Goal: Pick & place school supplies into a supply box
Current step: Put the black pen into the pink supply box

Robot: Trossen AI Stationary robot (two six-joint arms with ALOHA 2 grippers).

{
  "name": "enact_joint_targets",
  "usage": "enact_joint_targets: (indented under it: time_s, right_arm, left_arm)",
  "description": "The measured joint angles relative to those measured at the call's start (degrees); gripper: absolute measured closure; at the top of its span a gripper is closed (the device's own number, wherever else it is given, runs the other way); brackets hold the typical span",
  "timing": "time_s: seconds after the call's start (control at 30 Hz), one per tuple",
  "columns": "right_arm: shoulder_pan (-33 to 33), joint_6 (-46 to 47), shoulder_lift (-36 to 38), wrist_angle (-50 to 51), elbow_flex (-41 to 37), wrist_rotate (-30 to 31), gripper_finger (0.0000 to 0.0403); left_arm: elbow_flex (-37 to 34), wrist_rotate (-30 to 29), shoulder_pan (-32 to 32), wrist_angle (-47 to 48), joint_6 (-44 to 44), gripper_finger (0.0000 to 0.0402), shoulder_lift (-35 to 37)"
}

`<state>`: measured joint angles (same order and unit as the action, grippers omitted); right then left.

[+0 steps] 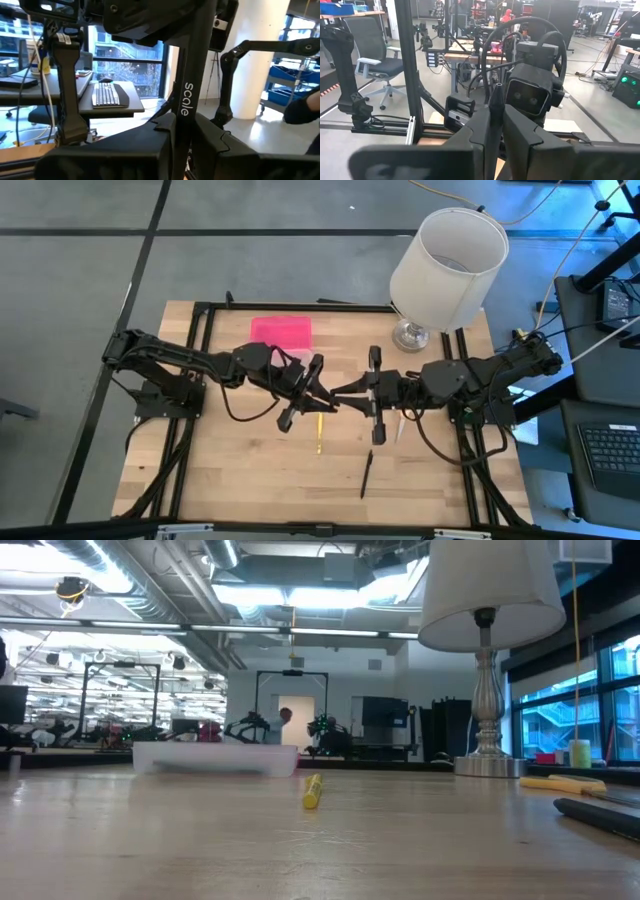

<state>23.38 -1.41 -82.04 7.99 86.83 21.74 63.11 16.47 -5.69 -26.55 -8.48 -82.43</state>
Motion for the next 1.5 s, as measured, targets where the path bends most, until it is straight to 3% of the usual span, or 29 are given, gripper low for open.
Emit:
enact_joint_targets:
  time_s: [0.13, 0.33, 0.57, 0.87, 1.1, 1.27, 1.5]
  right_arm:
    - [0.0, -0.6, 0.0, 2.0, 0.0, -0.4, 0.0325]
    - [-0.6, 2.8, -0.1, 8.5, 0.0, -0.8, 0.0241]
    - [-2.2, 13.4, 0.0, 25.6, 0.0, -0.6, 0.0182]
    - [-3.4, 28.4, 0.1, 48.7, 0.0, -0.4, 0.0174]
    - [-3.4, 31.2, 0.1, 53.2, 0.0, -0.3, 0.0174]
    - [-3.4, 31.0, 0.1, 52.9, 0.0, 3.1, 0.0174]
    - [-3.4, 31.0, 0.1, 53.1, 0.0, 4.3, 0.0174]
  left_arm:
    - [0.0, 1.3, 0.0, -0.2, -0.4, 0.0368, 0.0]
    - [0.0, 1.3, 0.7, 0.8, -1.0, 0.0372, 0.0]
    - [0.1, -1.6, 4.3, 16.8, -1.5, 0.0372, 0.1]
    - [0.1, -13.6, 13.1, 50.7, -1.4, 0.0372, 0.1]
    - [0.0, -22.4, 19.4, 73.3, 1.7, 0.0372, -0.6]
    - [0.0, -22.7, 23.2, 78.5, 3.0, 0.0372, -4.2]
    - [0.1, -22.0, 25.5, 78.3, 9.0, 0.0372, -12.2]
